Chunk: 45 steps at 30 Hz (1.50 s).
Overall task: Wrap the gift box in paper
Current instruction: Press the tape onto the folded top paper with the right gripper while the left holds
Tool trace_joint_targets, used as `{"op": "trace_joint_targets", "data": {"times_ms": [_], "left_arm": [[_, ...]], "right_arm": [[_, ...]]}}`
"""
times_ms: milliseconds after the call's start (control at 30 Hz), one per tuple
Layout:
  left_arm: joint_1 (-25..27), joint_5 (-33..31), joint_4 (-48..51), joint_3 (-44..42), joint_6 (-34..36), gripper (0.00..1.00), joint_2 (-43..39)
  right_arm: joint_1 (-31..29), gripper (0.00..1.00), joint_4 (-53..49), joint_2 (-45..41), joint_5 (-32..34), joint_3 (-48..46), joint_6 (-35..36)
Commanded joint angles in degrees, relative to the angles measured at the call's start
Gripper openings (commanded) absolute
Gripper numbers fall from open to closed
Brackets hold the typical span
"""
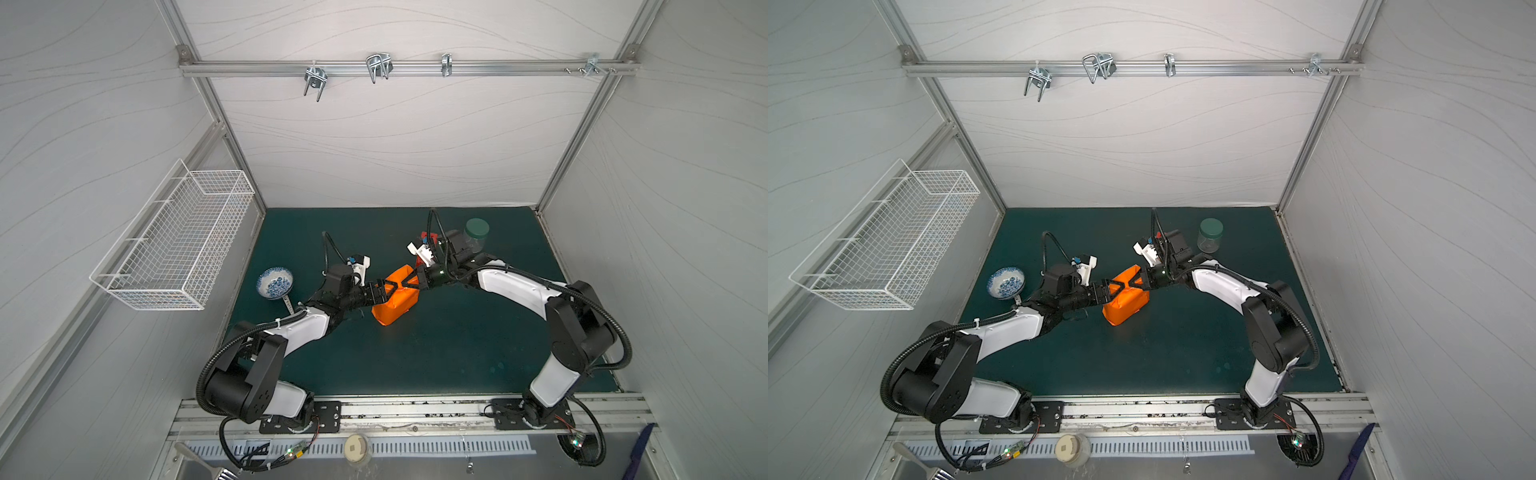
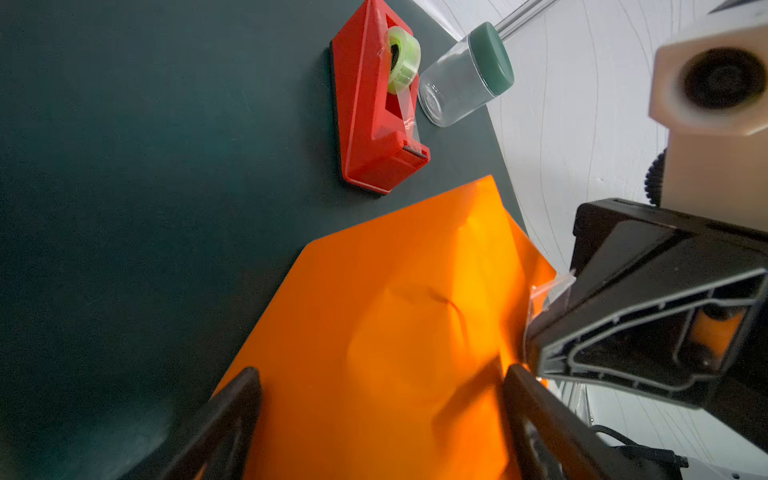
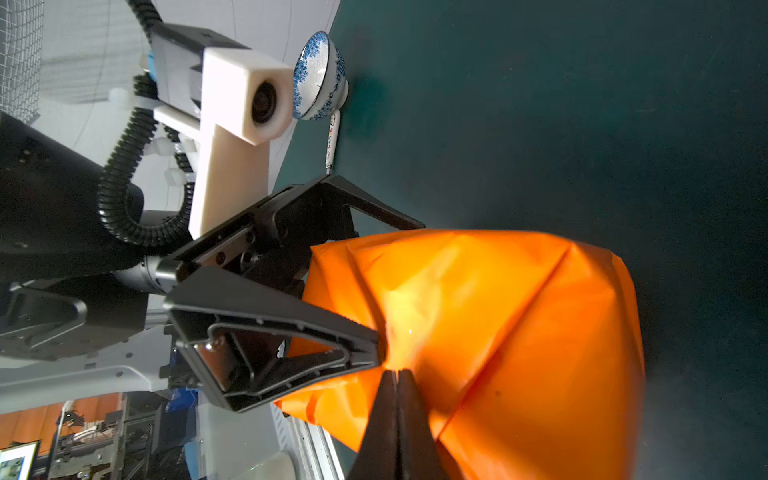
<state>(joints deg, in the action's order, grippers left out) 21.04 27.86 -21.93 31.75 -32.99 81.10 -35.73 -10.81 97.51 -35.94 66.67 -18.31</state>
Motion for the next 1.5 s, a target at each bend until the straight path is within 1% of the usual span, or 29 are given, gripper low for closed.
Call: {"op": "trace_joint_targets", "data": {"times_ms": [0, 233, 700, 900, 1200, 1300, 1467], "left_arm": [[-0.12, -1.49, 8.84, -1.43, 2.31, 0.92, 1.42], [-0.12, -1.32, 8.68, -1.34, 2.30, 0.92, 1.68], [-0.12, -0.80, 8.50, -1.16, 2.23, 0.92, 2.04], [-0.12, -0.79, 8.49, -1.17, 2.23, 0.92, 2.22], [-0.12, -0.52, 8.49, -1.14, 2.27, 0.92, 2.40], [-0.12, -0.52, 8.42, -1.08, 2.30, 0.92, 2.38], [-0.12, -0.44, 8.32, -1.00, 2.32, 0.92, 2.44]], "right_arm": [[-0.43, 0.01, -2.40, -1.40, 5.45, -1.52, 4.63], [-2.06, 0.07, -1.15, -2.88, 9.92, -2.62, 8.79], [-2.57, 0.21, 2.02, -2.63, 13.16, -3.84, 12.48], [-2.60, 0.29, 2.23, -2.11, 12.53, -1.94, 11.43], [-1.83, 0.36, 0.54, -3.38, 12.93, 1.96, 9.78], [-1.20, 0.38, 0.43, -4.54, 12.06, 1.72, 9.13], [-1.01, 0.40, 1.52, -9.71, 11.39, -1.55, 7.28]]}}
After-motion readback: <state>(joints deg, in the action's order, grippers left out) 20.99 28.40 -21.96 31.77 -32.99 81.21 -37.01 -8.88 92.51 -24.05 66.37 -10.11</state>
